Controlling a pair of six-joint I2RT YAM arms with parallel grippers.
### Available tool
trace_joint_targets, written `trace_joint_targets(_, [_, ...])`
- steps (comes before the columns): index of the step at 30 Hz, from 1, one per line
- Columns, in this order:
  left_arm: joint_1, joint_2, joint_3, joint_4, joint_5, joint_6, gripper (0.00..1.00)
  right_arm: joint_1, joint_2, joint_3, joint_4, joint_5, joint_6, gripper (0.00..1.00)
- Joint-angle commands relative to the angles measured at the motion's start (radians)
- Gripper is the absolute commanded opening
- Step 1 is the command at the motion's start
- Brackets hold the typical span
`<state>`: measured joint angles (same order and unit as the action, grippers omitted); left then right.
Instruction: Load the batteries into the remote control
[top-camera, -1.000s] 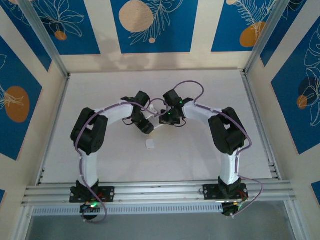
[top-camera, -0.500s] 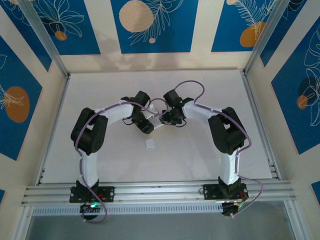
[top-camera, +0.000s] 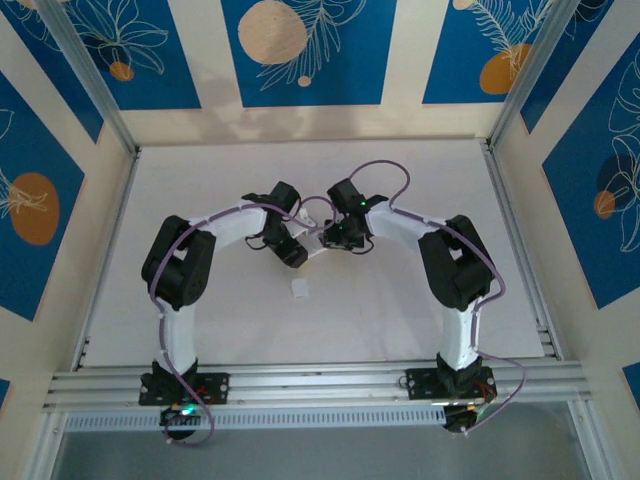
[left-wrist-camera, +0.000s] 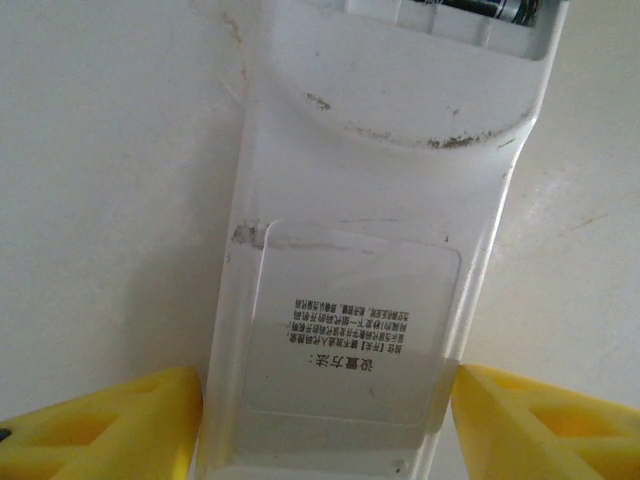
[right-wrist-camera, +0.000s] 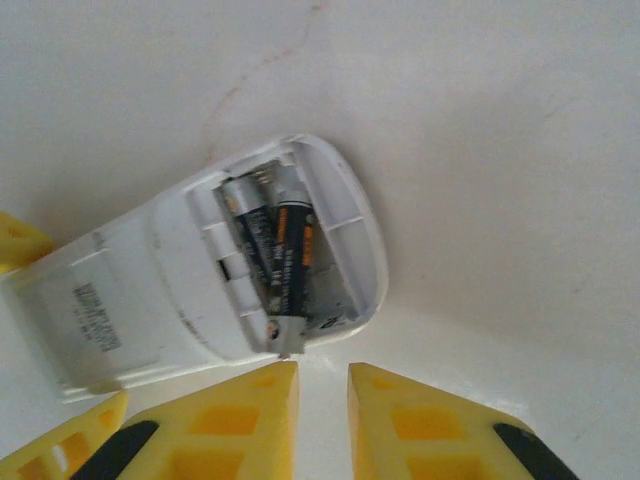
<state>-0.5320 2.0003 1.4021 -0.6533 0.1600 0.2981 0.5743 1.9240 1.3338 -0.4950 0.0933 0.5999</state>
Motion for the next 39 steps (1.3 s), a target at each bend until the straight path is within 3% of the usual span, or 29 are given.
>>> trace_joint_targets(1, [0.010,0.022,0.026,-0.029,0.015,0.017,0.67,0.011,-0.052,-0.011,0.021,-0.024,0.024,0.23])
trace_joint_targets(11, [0.011,0.020,0.027,-0.029,0.016,0.017,0.67,0.006,0.022,0.016,0.016,-0.033,0.025,0.28])
trace_joint_targets(32, [0.011,0.027,0.028,-0.030,0.018,0.017,0.67,-0.008,0.069,0.030,0.015,-0.062,-0.009,0.18])
trace_joint_targets(39, [0.011,0.029,0.031,-0.032,0.022,0.016,0.67,-0.017,0.062,0.042,0.006,-0.058,-0.118,0.16])
